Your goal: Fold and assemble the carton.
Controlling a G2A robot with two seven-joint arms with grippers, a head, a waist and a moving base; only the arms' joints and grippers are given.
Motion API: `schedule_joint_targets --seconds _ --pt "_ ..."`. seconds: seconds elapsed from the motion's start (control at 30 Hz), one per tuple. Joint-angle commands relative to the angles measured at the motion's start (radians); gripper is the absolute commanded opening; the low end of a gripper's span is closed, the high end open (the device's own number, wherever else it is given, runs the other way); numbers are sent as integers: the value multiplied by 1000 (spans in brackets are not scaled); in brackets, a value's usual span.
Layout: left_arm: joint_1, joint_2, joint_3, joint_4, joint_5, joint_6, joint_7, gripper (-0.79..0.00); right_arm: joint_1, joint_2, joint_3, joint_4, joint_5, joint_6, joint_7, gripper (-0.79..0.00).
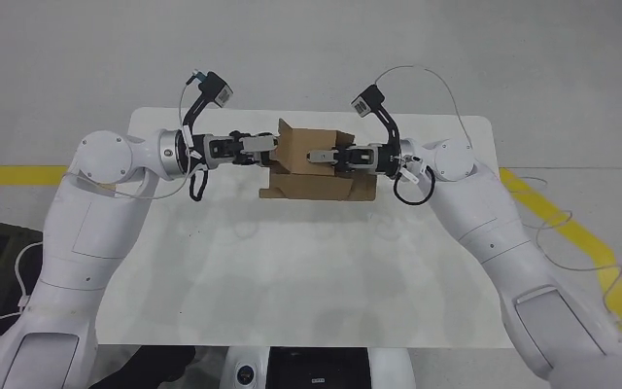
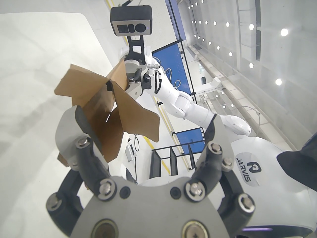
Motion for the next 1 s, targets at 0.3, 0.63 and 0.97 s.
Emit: schedule_joint_targets --seconds 0.3,0.63,0.97 --pt "7 -2 19 -16 -1 8 -14 0 8 -11 28 36 -40 -19 -89 -785" --pt "12 -3 27 -29 -12 12 -27 0 11 -18 46 56 -85 -29 -137 -785" --pt "14 -6 44 -37 -14 20 -39 0 21 -31 57 49 -95 -41 -169 -785"
